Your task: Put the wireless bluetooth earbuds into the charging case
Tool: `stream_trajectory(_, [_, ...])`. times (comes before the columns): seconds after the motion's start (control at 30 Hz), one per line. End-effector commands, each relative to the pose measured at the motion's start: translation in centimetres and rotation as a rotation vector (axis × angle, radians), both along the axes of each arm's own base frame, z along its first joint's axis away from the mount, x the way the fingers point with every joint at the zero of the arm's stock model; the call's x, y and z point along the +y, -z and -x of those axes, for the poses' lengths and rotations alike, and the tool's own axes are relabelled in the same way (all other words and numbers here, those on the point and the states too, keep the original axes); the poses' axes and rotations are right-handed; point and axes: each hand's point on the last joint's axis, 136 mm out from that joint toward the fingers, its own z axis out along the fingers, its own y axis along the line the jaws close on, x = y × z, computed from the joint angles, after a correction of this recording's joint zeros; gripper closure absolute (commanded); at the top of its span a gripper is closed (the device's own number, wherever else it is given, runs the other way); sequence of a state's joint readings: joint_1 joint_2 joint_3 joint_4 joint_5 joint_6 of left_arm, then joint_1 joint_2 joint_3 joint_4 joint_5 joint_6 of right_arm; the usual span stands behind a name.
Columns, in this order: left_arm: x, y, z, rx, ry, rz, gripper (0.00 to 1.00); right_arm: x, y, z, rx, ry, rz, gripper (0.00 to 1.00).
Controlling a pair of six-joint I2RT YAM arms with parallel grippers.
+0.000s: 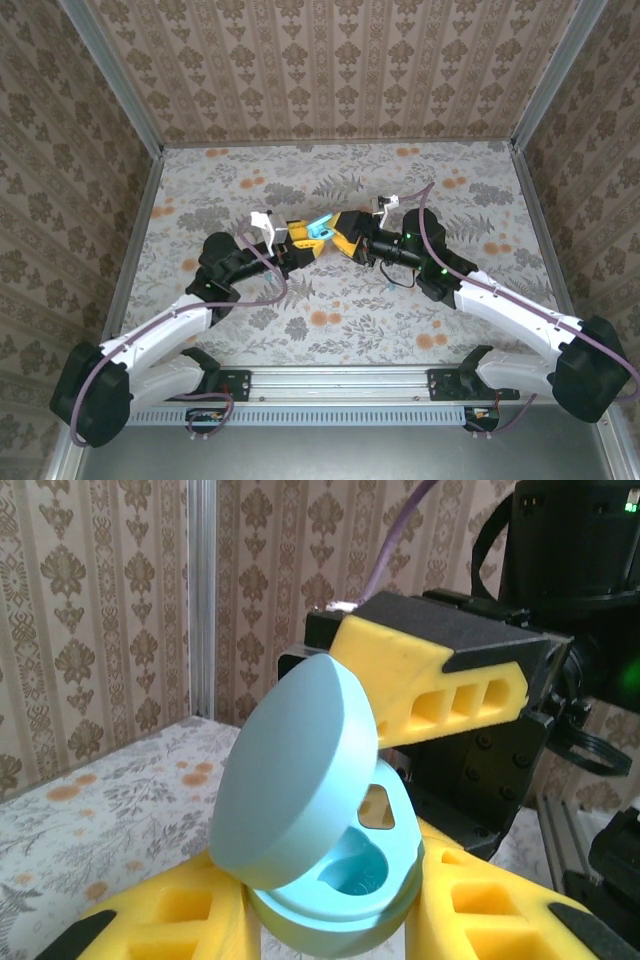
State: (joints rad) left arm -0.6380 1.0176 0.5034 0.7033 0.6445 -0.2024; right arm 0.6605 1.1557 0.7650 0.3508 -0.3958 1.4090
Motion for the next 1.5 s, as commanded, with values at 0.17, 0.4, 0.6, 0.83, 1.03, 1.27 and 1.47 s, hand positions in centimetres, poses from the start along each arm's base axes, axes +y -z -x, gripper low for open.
stream_trajectory(0.17, [-0.2,0.9,2.2,-0.056,0.093,-0.149,0.84,-0.2,-1.0,-0.3,-0.033,0.008,0.043,0.33])
stream_trajectory(0.4, [0.4,1.3,2.2,-0.056,0.073,-0.195,0.86,-0.9,-0.6,0.3,-0.040,0.010,0.104,0.32])
stream_trajectory(0.6, [1.0,1.7,1.7,-0.021,0.064,-0.216,0.87,-2.1,-1.2,1.2,-0.082,0.013,0.178,0.31])
stream_trajectory(0.83, [1.3,1.8,1.5,-0.001,0.058,-0.213,0.87,-2.2,-1.8,1.6,-0.119,-0.008,0.220,0.31])
stream_trajectory(1.03, [1.7,1.5,1.6,0.001,0.062,-0.207,0.87,-1.9,-1.1,2.2,-0.158,-0.074,0.301,0.32])
stream_trajectory(1.27, [1.8,0.8,2.2,-0.021,0.093,-0.205,0.85,-0.7,-0.1,2.7,-0.122,-0.146,0.268,0.28])
stream_trajectory(1.47, [1.9,0.0,2.2,-0.018,0.103,-0.190,0.84,0.6,-0.2,3.1,-0.132,-0.204,0.232,0.29])
